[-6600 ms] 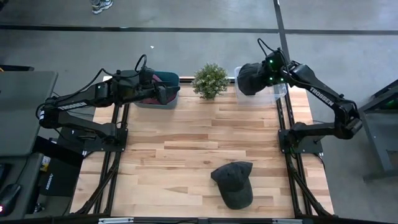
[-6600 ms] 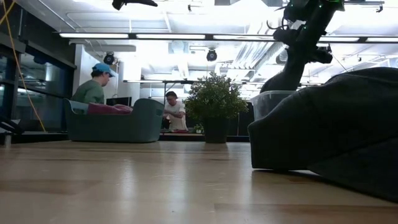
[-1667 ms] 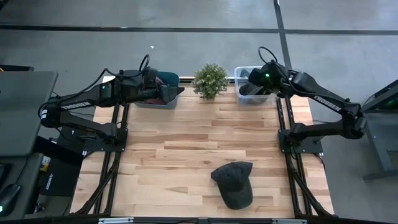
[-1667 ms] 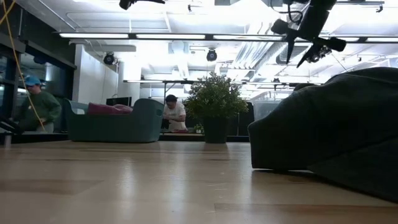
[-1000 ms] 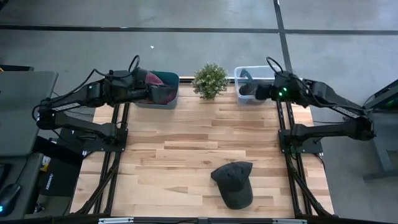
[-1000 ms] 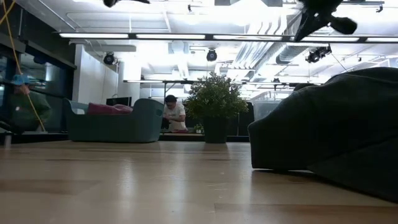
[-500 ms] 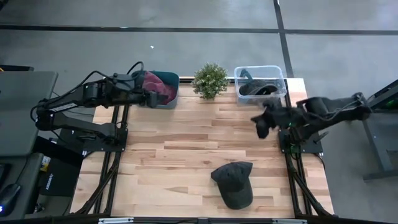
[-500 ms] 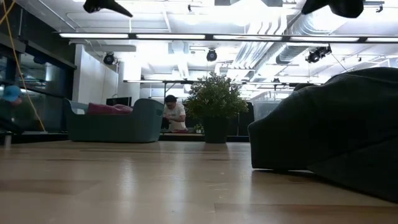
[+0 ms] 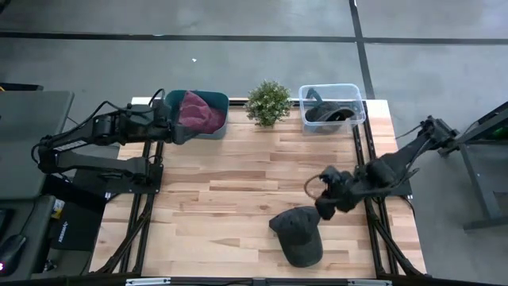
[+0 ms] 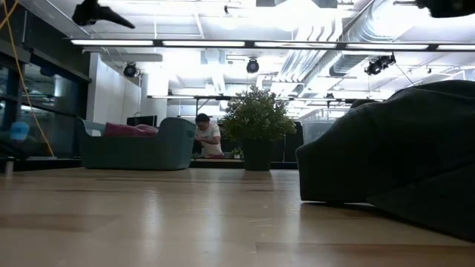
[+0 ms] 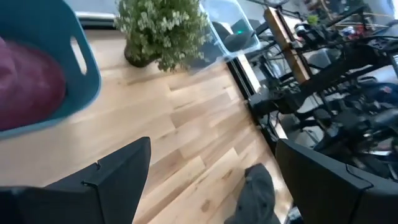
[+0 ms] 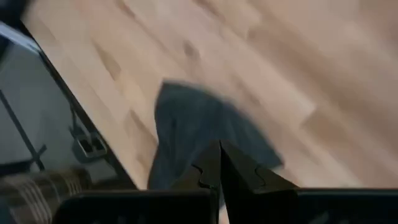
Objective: Pick & Place hat
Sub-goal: Put the black cap into the transparent bin
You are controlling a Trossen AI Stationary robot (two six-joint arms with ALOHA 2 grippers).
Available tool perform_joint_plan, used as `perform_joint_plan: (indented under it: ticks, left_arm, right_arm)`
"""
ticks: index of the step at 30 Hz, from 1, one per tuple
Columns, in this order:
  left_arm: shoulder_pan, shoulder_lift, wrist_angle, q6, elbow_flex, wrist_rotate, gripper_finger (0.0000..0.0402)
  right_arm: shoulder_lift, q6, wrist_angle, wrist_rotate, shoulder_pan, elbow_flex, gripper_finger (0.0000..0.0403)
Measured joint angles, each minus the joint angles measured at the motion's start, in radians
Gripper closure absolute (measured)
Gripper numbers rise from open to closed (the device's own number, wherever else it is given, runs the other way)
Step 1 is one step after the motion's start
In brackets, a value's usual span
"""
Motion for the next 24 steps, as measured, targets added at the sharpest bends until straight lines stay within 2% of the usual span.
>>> perform_joint_plan:
  ticks: [7,16,24]
  left_arm:
    - [0.000,-0.160,0.079,0.002,-0.169,0.085,0.0064]
    - [0.000,-0.398,0.163,-0.050,-0.401,0.146,0.0064]
    - [0.000,-0.547,0.166,-0.105,-0.500,0.210,0.0064]
  right_arm:
    - [0.111,0.137,0.000,-0.101,0.113,0.000,0.0403]
    - [0.216,0.341,0.058,-0.047,0.274,0.000,0.0403]
    - [0.317,0.399,0.126,-0.012,0.340,0.000,0.0403]
